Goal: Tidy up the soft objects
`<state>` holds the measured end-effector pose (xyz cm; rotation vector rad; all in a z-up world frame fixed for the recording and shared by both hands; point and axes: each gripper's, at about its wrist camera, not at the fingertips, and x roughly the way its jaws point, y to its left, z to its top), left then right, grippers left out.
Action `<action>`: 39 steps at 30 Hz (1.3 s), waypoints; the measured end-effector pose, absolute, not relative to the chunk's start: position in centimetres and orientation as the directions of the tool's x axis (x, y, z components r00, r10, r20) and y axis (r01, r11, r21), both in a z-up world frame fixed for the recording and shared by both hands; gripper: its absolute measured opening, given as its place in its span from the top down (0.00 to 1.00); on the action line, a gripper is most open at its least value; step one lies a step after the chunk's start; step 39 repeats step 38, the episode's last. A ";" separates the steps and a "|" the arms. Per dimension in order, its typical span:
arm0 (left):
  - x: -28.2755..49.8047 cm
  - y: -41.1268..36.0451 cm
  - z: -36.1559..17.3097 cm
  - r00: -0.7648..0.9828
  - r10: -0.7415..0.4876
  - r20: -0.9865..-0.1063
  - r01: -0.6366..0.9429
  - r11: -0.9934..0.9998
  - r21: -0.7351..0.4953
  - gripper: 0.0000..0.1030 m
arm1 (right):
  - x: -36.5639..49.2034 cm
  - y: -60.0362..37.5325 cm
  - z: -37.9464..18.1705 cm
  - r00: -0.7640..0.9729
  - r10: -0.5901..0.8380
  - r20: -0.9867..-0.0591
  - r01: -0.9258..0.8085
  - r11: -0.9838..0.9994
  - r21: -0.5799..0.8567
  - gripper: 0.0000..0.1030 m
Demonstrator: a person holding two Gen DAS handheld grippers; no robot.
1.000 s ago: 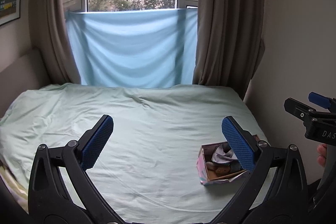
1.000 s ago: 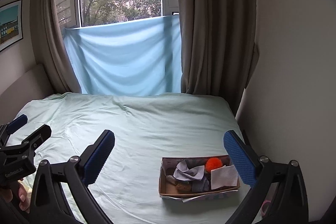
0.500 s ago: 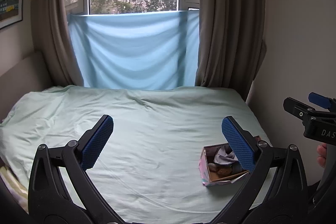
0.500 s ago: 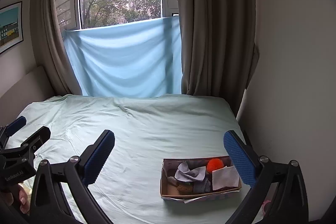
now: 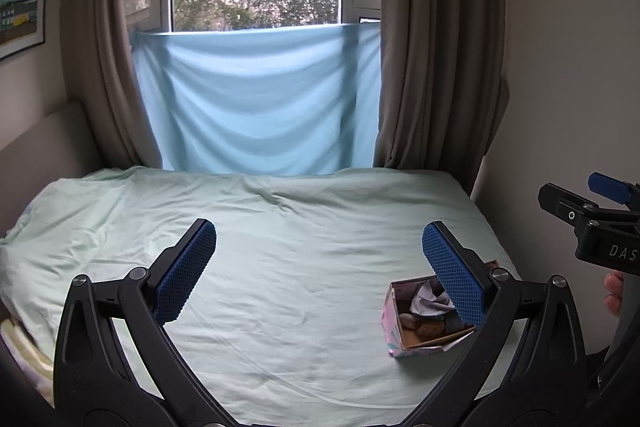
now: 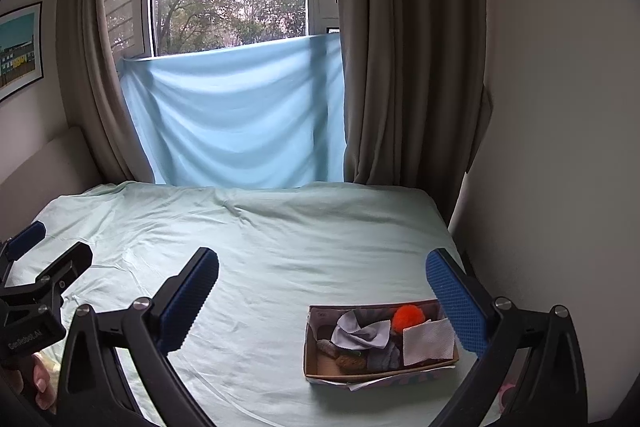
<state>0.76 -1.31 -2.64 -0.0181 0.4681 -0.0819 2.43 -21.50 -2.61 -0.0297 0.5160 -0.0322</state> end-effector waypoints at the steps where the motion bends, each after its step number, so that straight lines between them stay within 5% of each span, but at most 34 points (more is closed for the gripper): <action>1: 0.8 -1.3 -2.7 0.889 -0.082 -0.450 0.074 0.997 -0.037 0.00 | 2.5 -21.5 -2.6 0.869 -0.038 -0.493 0.023 0.999 -0.037 0.00; 39: 2.6 -0.2 -4.7 0.881 -0.042 -0.471 0.037 0.999 -0.019 0.00 | 5.3 -20.6 -3.5 0.851 -0.041 -0.523 0.017 0.999 -0.051 0.00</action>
